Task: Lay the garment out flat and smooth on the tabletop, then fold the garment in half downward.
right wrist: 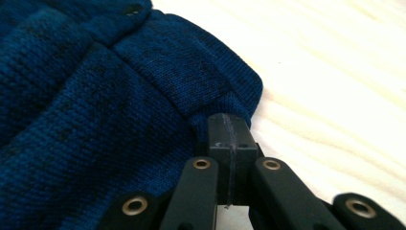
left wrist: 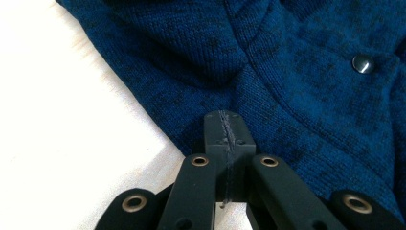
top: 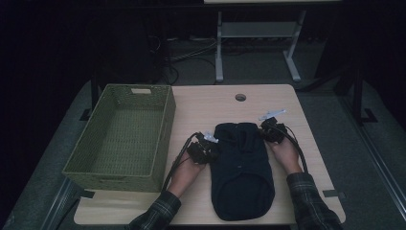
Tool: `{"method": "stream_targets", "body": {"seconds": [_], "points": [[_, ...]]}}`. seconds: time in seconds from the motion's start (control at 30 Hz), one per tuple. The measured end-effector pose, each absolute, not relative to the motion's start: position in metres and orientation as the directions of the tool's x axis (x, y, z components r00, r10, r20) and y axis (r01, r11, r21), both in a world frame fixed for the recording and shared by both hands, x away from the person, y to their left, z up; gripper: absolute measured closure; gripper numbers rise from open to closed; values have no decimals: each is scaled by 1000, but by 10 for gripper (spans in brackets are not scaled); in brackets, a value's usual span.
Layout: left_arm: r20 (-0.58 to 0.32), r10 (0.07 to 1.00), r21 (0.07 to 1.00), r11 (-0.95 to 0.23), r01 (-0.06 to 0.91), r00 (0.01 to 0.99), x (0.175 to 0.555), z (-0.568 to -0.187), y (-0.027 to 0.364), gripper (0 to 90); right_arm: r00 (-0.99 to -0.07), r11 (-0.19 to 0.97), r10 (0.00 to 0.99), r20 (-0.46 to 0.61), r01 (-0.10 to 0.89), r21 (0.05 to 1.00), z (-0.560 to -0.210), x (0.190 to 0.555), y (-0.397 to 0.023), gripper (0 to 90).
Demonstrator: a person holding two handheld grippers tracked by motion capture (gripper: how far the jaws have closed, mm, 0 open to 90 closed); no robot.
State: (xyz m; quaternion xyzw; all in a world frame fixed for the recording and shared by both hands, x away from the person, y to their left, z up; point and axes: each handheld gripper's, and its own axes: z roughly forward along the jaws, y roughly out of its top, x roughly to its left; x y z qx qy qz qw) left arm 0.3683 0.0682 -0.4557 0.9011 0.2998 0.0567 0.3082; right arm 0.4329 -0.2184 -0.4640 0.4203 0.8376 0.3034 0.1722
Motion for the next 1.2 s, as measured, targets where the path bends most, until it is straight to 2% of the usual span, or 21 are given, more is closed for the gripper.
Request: {"method": "stream_targets", "body": {"seconds": [0.07,0.1,0.17,0.23,0.27,0.4,0.57,0.9,1.2], "points": [[-100,580,595,-616,516,808,371,-455,70,872,-598,447,801,-3,595,668,-461,432,-222,889],[-95,585,594,-616,518,805,372,-454,71,808,-604,439,797,6,587,680,-457,431,-225,832],[-89,587,594,-617,516,805,374,-451,72,784,-605,436,796,10,585,684,-455,431,-226,807],[-82,589,596,-618,513,804,377,-449,73,704,-609,427,793,23,582,692,-449,431,-230,728],[-79,588,598,-618,510,805,378,-448,74,704,-609,427,793,23,582,692,-449,431,-230,728],[-75,586,601,-619,505,807,385,-441,77,575,-606,410,794,48,592,693,-443,431,-232,597],[-71,586,611,-614,500,807,393,-430,78,450,-605,404,794,47,585,703,-436,433,-233,510],[-78,597,655,-573,492,798,411,-409,81,382,-613,399,787,64,586,705,-426,438,-235,463],[-66,620,687,-540,487,782,439,-386,80,392,-619,398,783,67,582,709,-416,448,-234,456]]}}
